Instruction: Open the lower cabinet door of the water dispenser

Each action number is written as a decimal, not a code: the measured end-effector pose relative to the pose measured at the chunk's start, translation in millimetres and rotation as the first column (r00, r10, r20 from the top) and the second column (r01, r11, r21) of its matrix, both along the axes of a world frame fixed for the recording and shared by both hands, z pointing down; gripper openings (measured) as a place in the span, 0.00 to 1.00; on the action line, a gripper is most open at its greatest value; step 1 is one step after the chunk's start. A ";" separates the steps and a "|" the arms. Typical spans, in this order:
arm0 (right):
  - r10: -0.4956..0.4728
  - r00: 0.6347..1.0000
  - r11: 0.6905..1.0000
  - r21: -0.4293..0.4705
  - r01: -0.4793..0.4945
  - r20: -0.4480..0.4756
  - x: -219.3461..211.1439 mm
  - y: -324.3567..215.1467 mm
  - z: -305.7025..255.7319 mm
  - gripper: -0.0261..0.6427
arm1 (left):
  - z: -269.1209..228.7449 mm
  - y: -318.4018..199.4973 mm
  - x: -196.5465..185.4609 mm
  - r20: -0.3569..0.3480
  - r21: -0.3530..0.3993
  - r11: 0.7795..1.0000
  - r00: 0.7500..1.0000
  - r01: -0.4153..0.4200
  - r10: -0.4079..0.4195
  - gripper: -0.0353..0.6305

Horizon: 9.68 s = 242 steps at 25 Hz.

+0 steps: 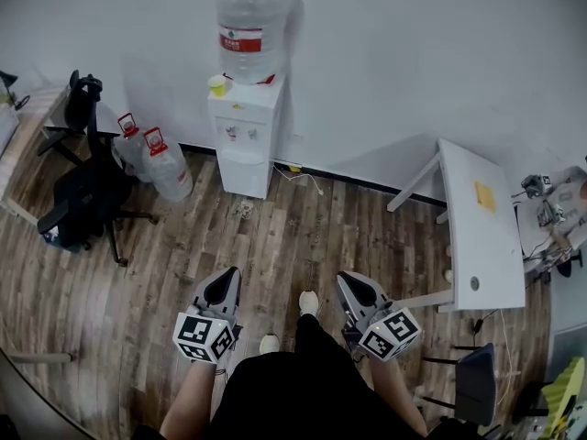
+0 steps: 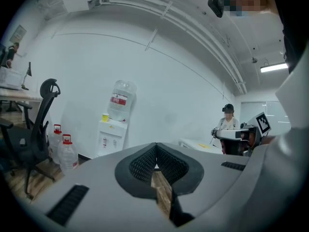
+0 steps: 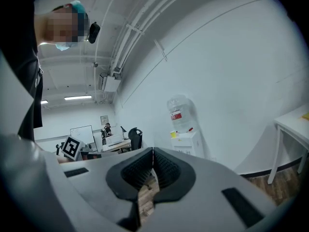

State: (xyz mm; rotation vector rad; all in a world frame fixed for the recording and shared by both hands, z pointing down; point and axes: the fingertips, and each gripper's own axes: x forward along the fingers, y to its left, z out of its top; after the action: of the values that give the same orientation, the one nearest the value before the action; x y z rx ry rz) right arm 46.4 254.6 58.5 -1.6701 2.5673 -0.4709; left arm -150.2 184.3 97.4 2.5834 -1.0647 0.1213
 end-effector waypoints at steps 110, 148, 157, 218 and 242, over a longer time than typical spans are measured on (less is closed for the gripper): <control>-0.340 0.937 0.938 0.046 0.345 -0.080 69.4 -645.4 650.0 0.08 | 598.9 -537.1 120.7 0.119 0.144 0.982 0.983 0.122 -0.140 0.07; -0.266 0.938 0.952 0.092 0.292 -0.222 57.4 -686.1 664.6 0.30 | 614.5 -524.0 127.9 0.145 0.185 0.967 0.969 0.173 -0.201 0.08; -0.261 0.934 0.953 0.087 0.289 -0.242 56.1 -686.1 664.5 0.30 | 612.8 -515.4 126.4 0.152 0.192 0.967 0.968 0.170 -0.201 0.08; -0.470 0.856 0.863 0.092 0.497 -0.217 -13.5 -591.9 671.4 0.31 | 602.2 -495.9 126.9 0.181 0.227 0.954 0.954 0.194 -0.237 0.12; -0.589 0.776 0.780 0.091 0.619 -0.227 -68.4 -545.2 676.5 0.30 | 599.1 -485.8 112.6 0.236 0.272 0.933 0.924 0.234 -0.301 0.41</control>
State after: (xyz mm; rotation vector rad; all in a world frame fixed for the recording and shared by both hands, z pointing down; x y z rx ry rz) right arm -22.0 -290.6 735.0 -0.8247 3.1597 -0.1076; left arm -37.6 -301.6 696.5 2.6480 -1.6187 0.3070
